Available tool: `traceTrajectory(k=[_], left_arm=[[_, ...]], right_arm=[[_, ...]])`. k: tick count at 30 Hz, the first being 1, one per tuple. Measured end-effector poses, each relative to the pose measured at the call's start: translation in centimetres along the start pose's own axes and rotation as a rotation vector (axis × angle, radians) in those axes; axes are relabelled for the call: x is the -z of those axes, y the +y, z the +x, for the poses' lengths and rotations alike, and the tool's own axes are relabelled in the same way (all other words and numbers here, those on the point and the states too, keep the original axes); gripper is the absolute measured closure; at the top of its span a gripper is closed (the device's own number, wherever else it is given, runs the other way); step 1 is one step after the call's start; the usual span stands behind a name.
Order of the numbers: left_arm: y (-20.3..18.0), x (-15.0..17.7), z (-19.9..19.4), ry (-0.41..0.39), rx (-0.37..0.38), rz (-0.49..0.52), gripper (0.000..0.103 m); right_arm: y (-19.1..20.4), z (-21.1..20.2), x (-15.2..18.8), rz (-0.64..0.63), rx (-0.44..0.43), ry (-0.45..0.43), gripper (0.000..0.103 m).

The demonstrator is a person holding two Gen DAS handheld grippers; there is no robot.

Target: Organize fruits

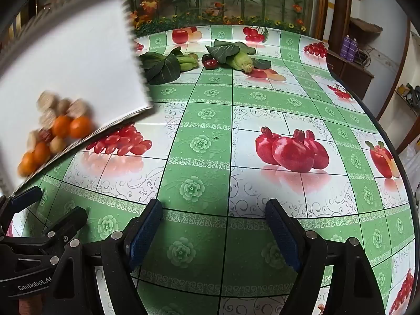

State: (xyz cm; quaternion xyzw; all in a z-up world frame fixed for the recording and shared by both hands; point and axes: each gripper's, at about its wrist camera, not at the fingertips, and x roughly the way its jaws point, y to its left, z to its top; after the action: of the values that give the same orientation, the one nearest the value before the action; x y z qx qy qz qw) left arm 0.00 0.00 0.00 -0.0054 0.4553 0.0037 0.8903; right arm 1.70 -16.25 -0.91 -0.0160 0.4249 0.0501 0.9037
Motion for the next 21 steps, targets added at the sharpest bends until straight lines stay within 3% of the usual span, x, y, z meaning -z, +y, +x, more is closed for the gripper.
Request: traceTrajectory(k=[21], left_arm=[[0.15,0.20,0.08,0.000,0.001,0.000,0.000]], right_arm=[[0.04,0.01,0.02,-0.002,0.002,-0.001,0.023]])
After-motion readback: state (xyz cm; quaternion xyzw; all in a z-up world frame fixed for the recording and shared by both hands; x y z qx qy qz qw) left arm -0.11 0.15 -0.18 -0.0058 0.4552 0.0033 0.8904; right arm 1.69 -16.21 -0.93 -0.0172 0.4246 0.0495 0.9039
